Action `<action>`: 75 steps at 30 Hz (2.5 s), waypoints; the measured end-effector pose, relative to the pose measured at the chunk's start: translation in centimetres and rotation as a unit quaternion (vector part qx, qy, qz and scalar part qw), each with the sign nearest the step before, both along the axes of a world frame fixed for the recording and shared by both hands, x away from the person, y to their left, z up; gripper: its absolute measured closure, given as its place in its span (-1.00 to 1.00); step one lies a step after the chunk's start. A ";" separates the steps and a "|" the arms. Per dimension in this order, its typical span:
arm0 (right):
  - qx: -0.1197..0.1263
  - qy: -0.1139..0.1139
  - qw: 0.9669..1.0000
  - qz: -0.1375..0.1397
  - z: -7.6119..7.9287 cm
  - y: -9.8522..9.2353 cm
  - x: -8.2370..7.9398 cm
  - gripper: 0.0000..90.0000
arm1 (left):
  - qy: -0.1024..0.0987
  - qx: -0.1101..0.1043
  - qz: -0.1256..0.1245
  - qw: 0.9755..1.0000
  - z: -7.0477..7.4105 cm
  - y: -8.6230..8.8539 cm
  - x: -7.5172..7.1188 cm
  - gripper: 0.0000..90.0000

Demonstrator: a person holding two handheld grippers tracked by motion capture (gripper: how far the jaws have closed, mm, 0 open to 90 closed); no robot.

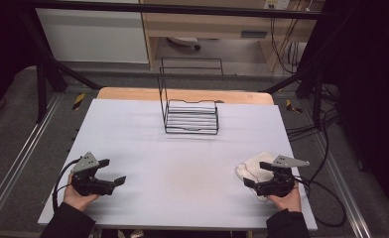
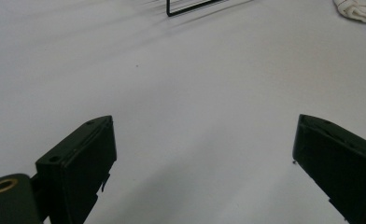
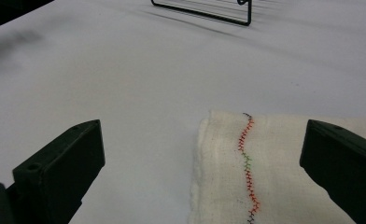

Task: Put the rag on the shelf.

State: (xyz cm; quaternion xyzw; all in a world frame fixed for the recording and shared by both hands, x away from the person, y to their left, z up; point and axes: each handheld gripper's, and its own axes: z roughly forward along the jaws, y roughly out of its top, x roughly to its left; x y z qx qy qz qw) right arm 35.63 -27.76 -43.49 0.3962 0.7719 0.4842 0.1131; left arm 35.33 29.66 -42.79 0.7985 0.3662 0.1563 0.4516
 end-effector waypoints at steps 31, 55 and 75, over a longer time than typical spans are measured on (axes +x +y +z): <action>-0.094 0.017 0.995 -0.038 -0.2 3.7 1.5 -0.33 | 0.003 -0.003 0.006 1.000 -0.1 0.1 -0.1 -0.84; -0.168 -0.005 0.985 -0.047 -1.2 5.1 2.9 0.70 | 0.002 0.002 0.004 1.000 -0.1 0.0 0.0 -0.81; -0.145 -0.026 0.988 -0.046 -0.1 5.9 2.7 0.86 | 0.001 0.003 0.005 1.000 -0.1 0.0 -0.1 -0.80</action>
